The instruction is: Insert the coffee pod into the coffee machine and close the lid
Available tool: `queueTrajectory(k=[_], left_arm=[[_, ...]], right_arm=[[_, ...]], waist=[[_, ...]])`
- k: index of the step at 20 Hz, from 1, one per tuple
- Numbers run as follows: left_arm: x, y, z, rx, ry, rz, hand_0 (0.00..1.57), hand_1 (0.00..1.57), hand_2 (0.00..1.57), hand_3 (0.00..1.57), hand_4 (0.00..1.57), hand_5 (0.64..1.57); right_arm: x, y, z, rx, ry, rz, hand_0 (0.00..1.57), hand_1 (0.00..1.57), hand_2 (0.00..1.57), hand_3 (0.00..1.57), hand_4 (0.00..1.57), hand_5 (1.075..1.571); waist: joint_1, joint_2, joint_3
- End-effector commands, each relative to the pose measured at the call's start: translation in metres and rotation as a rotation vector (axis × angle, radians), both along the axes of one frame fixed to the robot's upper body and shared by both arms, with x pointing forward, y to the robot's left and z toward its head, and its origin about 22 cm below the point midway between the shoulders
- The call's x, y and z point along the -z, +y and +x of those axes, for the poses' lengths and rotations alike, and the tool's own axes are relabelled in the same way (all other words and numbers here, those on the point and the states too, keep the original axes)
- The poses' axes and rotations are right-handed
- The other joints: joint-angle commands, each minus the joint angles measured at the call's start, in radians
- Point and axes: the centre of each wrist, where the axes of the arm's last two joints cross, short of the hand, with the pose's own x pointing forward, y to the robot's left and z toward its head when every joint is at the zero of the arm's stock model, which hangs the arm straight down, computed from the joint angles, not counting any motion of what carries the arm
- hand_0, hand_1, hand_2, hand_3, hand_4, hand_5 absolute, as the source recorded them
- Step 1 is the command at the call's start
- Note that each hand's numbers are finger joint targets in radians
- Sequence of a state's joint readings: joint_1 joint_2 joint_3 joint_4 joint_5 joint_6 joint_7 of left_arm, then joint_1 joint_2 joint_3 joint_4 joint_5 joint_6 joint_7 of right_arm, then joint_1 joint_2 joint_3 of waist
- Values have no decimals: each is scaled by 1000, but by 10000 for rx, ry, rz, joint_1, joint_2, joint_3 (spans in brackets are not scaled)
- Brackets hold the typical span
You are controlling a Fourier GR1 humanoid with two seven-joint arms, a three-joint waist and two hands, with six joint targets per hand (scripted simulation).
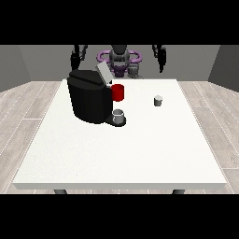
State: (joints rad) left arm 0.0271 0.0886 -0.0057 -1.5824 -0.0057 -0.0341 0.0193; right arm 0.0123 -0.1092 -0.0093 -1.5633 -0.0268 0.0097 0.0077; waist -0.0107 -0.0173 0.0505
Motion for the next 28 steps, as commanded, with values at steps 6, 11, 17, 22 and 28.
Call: queueTrajectory(k=[6, 11, 17, 22, 28], left_arm=[[-1, 45, -4, 645, -1866, -726, 0, 0, 0, 0, 264, 1571], [-9, 58, 8, 776, -1721, 1764, 0, 0, 0, 0, 0, 1571], [-26, 88, 45, 349, -758, 2065, 0, 0, 0, 0, 0, 1571], [-32, 110, 69, 280, -397, 2347, 0, 0, 0, 0, 0, 1571], [-21, 122, 85, -155, 336, 2554, 0, 0, 0, 0, 0, 1571]], right_arm=[[3, -10, -3, 31, 418, 121, 0, 0, 0, 0, 128, 1571], [-11, -2, 12, 1805, -1284, 702, 0, 0, 0, 0, 181, 1571], [-6, 19, 7, 1115, -1724, 737, 0, 0, 0, 0, 158, 1571], [-15, 26, 11, 660, -1891, 869, 0, 0, 0, 0, 186, 1571], [-29, 36, 17, 332, -2189, 934, 0, 0, 0, 0, 283, 1571]], waist=[[225, -61, -511], [-168, 269, -506], [-773, 712, -506], [-1131, 1095, -507], [-1515, 1695, -509]])
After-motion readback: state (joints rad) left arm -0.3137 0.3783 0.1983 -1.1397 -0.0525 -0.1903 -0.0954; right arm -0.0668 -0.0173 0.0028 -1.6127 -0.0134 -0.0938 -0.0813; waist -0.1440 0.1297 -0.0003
